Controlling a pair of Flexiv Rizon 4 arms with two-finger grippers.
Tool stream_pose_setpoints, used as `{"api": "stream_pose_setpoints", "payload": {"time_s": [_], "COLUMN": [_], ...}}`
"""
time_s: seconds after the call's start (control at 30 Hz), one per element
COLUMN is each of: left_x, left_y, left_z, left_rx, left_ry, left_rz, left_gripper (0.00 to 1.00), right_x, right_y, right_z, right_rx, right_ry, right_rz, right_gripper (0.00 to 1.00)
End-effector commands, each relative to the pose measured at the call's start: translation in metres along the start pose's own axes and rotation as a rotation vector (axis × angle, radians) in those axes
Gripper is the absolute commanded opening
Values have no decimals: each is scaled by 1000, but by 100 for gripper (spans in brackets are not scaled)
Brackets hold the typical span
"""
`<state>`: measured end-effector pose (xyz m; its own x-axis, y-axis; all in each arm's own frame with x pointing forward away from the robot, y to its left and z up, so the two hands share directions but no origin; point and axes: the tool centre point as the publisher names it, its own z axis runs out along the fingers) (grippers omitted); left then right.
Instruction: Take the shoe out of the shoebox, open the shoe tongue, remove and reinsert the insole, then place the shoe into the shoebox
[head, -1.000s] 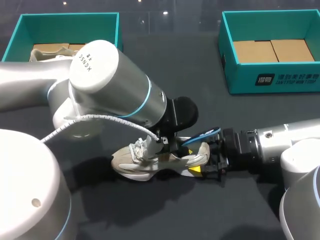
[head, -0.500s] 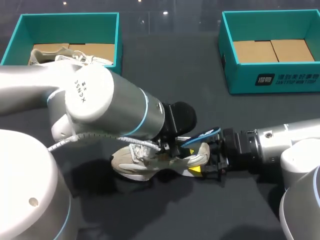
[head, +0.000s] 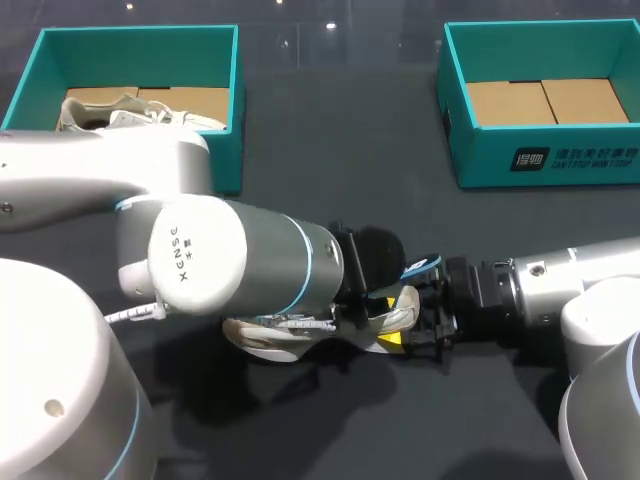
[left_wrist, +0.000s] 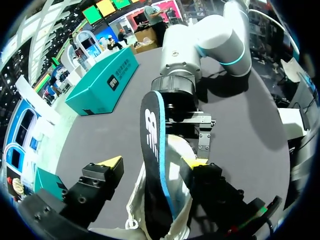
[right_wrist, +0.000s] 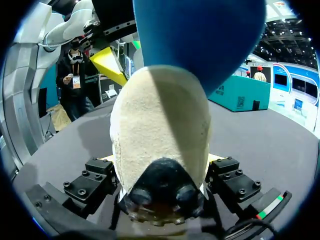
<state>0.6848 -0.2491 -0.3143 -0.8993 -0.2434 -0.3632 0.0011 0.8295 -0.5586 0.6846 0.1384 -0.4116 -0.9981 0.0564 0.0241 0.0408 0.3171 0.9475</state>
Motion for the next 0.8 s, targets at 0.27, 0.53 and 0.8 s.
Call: {"api": "stream_pose_setpoints", "payload": {"time_s": [0.27,0.53,0.8], "left_x": [7,7,7], "left_y": [11,10,7], "left_z": [15,20,26], "left_rx": [73,116,127], "left_ry": [-42,-41,-39], "left_rz": [-13,-21,-30], "left_gripper": [46,46,44], "right_x": [1,1,1], "right_y": [0,0,0], "right_z": [1,1,1], "right_rx": [3,3,3], "right_ry": [1,1,1], "right_rz": [0,0,0], "right_gripper": [0,0,0]}}
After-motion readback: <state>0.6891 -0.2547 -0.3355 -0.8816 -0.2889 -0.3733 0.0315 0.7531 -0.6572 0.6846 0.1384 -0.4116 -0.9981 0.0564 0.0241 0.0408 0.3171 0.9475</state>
